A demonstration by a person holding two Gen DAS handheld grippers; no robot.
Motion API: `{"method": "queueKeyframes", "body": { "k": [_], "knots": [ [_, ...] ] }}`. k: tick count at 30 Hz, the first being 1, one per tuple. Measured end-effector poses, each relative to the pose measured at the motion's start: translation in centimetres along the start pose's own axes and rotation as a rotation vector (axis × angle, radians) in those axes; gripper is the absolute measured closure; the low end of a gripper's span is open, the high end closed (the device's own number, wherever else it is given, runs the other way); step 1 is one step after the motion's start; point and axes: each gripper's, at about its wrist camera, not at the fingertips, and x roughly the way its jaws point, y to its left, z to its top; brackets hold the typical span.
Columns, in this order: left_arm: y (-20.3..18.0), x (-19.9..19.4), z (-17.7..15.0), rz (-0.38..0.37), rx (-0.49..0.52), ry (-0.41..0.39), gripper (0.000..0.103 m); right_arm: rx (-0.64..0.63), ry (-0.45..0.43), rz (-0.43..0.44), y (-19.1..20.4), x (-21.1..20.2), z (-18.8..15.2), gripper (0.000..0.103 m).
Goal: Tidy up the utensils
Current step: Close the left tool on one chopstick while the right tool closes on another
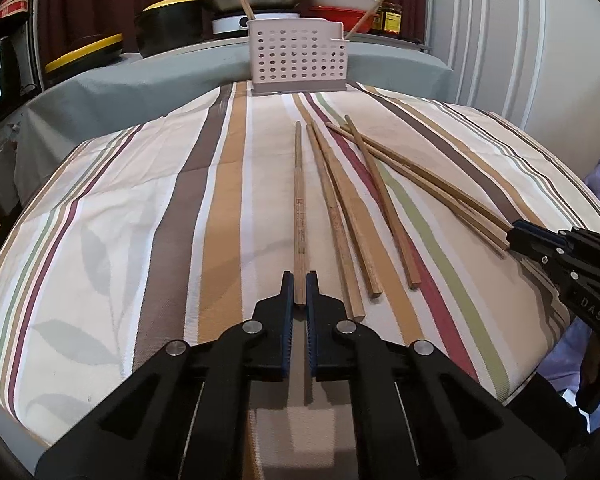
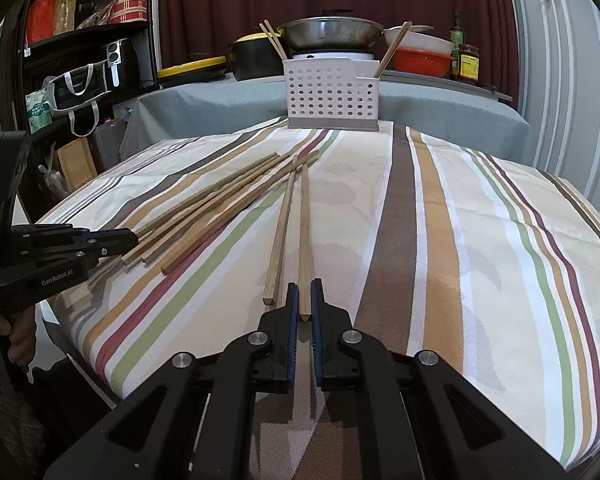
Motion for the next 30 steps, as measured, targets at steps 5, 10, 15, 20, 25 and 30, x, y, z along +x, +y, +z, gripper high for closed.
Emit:
{"method": "queueKeyframes", "body": {
  "k": [5, 10, 15, 20, 25, 30],
  "knots": [
    [-0.1, -0.9, 0.5, 0.009, 0.015, -0.043, 0.097, 0.009, -0.023, -0.010, -0.3, -0.6, 0.5, 0.096],
    [0.2, -2.2, 1.4, 0.007, 0.015, -0.092, 0.097, 0.018, -0.062, -0.027, -0.7, -1.7, 1.6, 0.096],
    [0.3, -4.0, 2.6, 0.009, 0.012, -0.154, 0.097, 0.013, -0.096, -0.045, -0.9, -2.8, 2.5, 0.096],
    [0.5, -6.1, 3.6, 0.008, 0.005, -0.214, 0.097, 0.007, -0.126, -0.057, -1.0, -3.7, 3.3, 0.096],
    [0.7, -8.0, 4.6, 0.010, -0.002, -0.267, 0.097, -0.007, -0.160, -0.066, -0.6, -4.8, 4.3, 0.096],
    [1.0, -9.5, 5.4, 0.015, -0.011, -0.312, 0.097, -0.018, -0.199, -0.071, -0.4, -6.0, 5.4, 0.096]
  ]
}}
